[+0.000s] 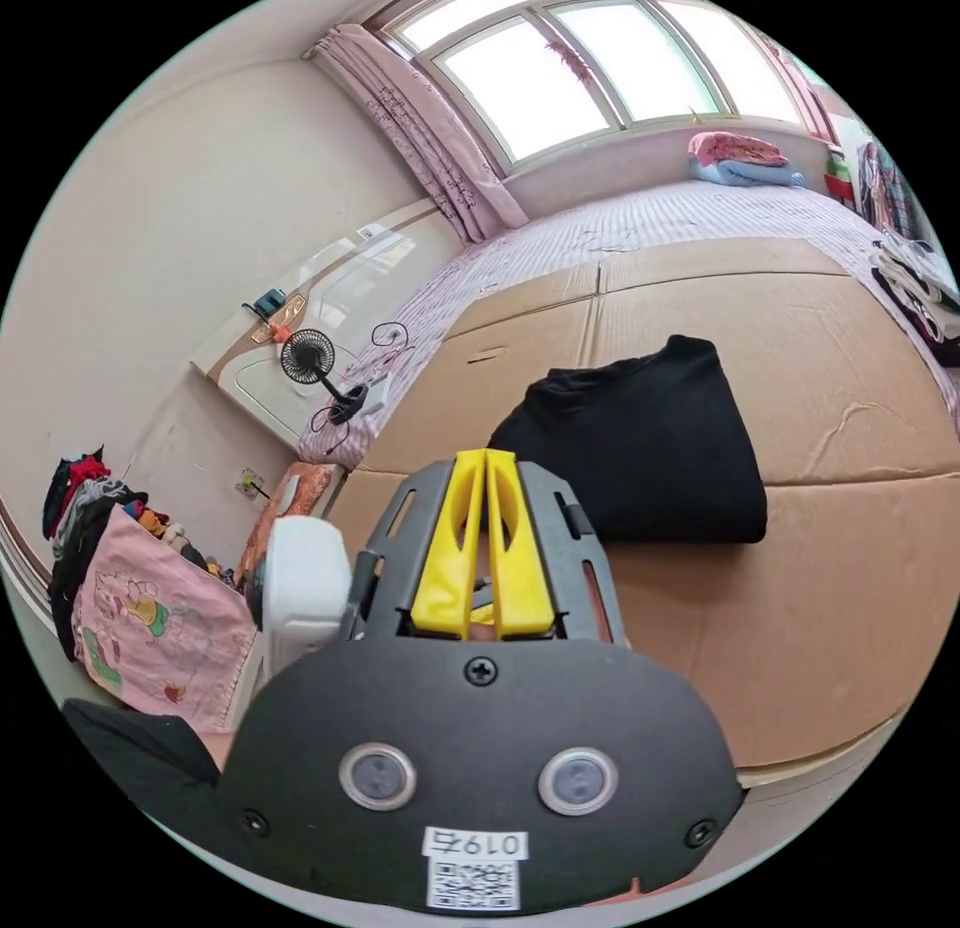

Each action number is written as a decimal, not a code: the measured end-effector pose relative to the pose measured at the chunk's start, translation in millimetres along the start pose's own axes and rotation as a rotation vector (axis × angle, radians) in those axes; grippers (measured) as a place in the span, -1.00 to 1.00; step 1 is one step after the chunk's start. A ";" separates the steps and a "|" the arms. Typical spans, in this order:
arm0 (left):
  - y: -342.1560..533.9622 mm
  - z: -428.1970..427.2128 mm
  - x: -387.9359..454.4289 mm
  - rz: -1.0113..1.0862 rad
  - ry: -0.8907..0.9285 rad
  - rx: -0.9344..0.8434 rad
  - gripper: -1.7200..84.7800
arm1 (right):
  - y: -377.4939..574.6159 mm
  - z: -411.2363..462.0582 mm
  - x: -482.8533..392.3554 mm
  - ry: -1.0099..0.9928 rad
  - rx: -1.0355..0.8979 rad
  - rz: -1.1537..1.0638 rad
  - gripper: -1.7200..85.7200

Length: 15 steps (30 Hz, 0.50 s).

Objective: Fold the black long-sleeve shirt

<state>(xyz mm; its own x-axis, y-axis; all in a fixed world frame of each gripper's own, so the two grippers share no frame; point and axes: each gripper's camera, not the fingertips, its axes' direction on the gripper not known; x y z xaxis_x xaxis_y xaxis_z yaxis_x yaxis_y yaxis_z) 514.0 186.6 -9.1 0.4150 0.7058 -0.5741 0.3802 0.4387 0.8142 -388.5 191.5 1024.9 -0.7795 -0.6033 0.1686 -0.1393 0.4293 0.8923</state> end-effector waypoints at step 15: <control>-20.7 18.5 68.1 0.116 -0.022 0.000 -0.97 | 13.8 -34.2 78.7 -0.236 0.045 -0.011 -0.97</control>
<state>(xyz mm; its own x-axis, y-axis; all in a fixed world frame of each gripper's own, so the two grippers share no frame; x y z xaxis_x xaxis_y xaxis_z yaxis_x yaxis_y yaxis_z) 549.8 215.3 -66.6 0.4745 0.7394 -0.4777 0.3284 0.3548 0.8754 -430.9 127.0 1064.8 -0.8982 -0.4365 0.0516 -0.1716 0.4562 0.8732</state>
